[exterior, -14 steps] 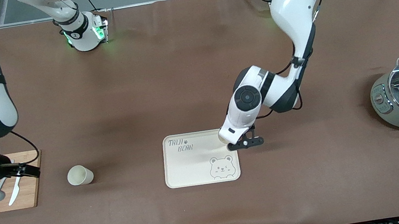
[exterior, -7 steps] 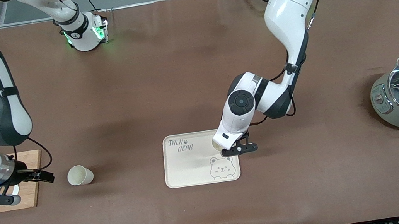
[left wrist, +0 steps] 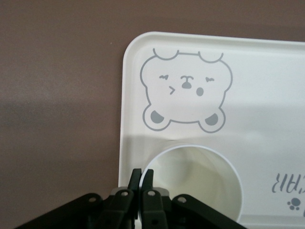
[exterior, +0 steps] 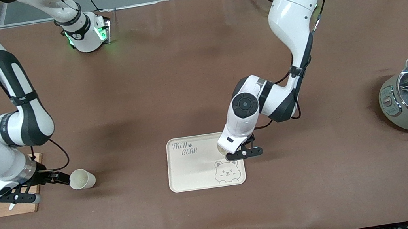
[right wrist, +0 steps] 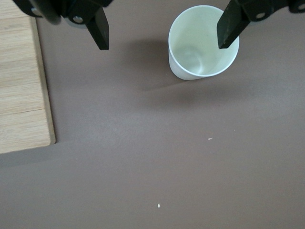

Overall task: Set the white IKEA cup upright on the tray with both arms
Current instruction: 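Carry the cup onto the tray while the right gripper reaches the other cup, then open the left gripper and withdraw it while the right gripper grasps the cup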

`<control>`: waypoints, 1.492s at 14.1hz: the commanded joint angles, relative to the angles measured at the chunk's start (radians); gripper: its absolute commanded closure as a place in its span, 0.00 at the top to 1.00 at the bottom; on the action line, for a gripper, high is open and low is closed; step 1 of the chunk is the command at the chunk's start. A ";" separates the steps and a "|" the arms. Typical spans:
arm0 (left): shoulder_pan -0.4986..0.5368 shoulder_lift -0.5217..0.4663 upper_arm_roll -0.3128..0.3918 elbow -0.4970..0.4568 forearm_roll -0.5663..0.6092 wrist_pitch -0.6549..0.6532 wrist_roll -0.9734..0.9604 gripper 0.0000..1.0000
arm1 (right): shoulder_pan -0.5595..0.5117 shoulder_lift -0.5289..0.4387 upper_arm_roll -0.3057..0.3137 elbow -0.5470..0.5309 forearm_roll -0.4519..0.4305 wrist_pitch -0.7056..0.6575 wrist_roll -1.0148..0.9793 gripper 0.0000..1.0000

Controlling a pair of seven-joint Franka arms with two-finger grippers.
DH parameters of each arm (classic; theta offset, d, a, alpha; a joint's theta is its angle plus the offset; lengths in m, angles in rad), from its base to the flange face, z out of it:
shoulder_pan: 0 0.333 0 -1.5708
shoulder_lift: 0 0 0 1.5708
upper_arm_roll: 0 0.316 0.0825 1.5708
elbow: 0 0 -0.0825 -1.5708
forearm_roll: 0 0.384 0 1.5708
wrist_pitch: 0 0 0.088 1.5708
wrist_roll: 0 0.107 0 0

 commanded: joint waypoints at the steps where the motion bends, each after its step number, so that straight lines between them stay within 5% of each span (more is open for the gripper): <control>1: -0.009 0.025 0.019 0.024 0.016 0.015 -0.069 0.55 | 0.005 -0.004 -0.001 -0.014 0.012 0.015 0.000 1.00; 2: -0.012 0.022 0.029 0.024 0.021 0.015 -0.078 1.00 | 0.006 0.000 -0.001 -0.014 0.012 0.017 -0.001 1.00; 13: 0.068 -0.171 0.034 0.026 -0.025 -0.271 -0.042 1.00 | 0.017 0.057 -0.002 -0.016 0.005 0.067 -0.008 1.00; 21: 0.282 -0.293 0.042 0.004 -0.088 -0.374 0.515 1.00 | 0.005 0.102 -0.001 -0.016 0.002 0.122 -0.097 1.00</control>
